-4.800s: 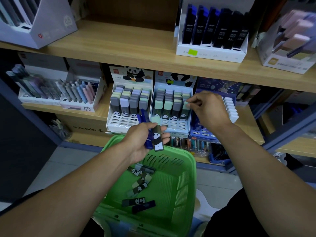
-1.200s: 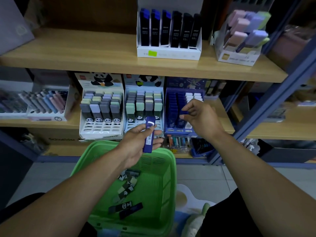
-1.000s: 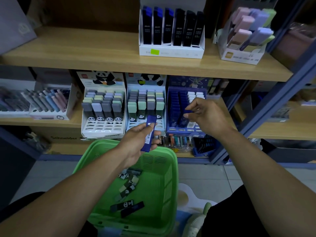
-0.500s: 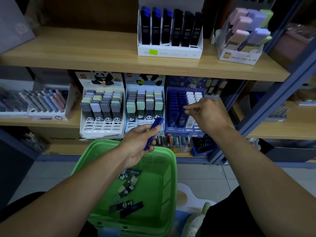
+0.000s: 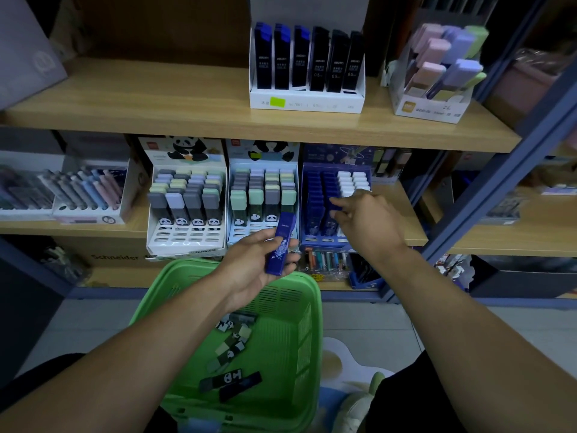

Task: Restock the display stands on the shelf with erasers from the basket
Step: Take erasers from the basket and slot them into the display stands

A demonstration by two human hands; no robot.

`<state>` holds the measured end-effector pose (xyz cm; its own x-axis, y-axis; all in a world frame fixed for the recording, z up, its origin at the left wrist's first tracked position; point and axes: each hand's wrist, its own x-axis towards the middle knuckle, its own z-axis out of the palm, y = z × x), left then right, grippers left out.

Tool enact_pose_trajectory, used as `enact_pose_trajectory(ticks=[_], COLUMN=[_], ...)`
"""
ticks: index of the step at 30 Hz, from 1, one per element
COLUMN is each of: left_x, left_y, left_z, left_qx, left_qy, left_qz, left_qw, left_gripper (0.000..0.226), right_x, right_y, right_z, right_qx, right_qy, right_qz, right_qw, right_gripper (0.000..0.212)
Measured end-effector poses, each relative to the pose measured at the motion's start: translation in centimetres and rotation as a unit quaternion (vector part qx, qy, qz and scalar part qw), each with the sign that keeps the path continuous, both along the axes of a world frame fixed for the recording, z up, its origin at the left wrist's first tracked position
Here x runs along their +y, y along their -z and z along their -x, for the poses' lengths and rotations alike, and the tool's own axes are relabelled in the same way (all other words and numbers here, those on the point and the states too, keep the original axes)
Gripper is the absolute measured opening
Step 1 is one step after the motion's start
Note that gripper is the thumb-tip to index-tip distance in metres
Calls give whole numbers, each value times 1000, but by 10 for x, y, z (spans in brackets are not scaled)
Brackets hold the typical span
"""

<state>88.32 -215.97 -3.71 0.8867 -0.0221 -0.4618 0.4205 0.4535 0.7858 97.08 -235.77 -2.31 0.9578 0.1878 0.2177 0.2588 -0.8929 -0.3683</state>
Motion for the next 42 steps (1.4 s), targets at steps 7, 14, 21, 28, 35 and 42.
enact_pose_trajectory(ticks=[7, 14, 21, 28, 35, 42], left_x=[-10, -15, -21, -19, -22, -23], left_y=[2, 9, 15, 20, 22, 23], left_z=[-3, -16, -18, -21, -20, -19], left_qx=[-68, -119, -193, -185, -164, -149], left_qy=[34, 25, 81, 99, 113, 125], left_qz=[-56, -179, -353, -341, -319, -313], left_qw=[995, 976, 912, 916, 926, 930], left_gripper=[26, 34, 58, 59, 58, 61], right_x=[25, 19, 16, 16, 12, 10], right_y=[-2, -2, 7, 19, 17, 21], right_z=[30, 20, 13, 9, 4, 3], right_qx=[218, 123, 11, -20, 1, 51], right_qy=[-102, -105, -104, -141, -128, -100], right_qz=[-352, -310, -209, -167, -181, -242], right_qw=[904, 937, 972, 976, 975, 964], right_gripper=[33, 19, 17, 30, 14, 9])
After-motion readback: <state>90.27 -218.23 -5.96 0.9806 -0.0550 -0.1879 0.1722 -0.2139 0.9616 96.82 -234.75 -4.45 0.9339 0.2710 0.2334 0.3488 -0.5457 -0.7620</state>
